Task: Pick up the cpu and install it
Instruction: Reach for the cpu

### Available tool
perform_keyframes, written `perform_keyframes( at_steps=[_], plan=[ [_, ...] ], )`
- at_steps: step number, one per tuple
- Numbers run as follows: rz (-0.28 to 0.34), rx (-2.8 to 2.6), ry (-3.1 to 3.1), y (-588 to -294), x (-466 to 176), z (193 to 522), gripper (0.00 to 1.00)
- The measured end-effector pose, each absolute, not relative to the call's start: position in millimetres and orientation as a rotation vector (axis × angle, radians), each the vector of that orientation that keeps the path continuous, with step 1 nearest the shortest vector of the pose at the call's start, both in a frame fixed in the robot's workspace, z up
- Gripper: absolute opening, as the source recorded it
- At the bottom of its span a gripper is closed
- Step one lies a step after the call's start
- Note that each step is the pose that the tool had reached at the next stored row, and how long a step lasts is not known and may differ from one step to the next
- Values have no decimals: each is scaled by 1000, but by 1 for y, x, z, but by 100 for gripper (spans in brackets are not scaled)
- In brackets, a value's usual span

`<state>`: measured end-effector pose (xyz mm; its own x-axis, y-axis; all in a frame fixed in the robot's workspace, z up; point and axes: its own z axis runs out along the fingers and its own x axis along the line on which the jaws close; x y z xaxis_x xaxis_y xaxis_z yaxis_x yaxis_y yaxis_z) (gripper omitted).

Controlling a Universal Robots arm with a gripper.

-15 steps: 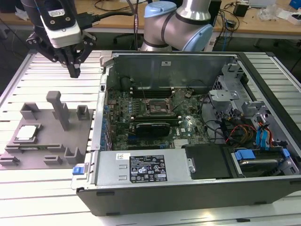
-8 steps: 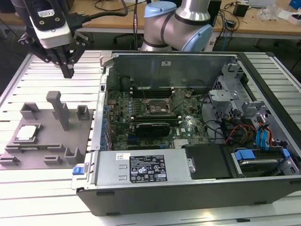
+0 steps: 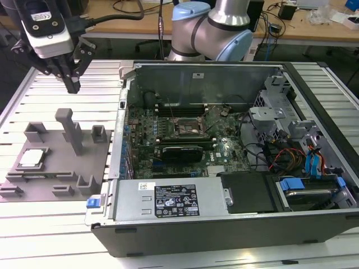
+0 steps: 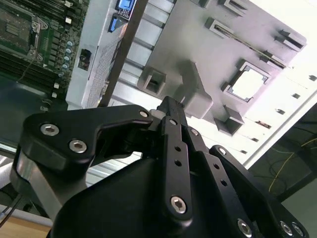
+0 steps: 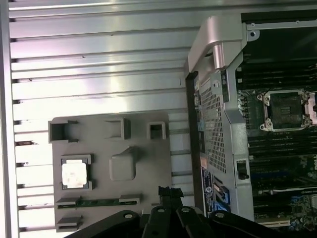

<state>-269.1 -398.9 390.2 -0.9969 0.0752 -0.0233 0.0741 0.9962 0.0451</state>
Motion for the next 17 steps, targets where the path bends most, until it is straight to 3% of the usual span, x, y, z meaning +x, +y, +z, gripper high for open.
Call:
perform_keyframes(
  at_steps=[17],
  plan=[
    [69, 117, 3114, -399, -299, 387, 11]
  ],
)
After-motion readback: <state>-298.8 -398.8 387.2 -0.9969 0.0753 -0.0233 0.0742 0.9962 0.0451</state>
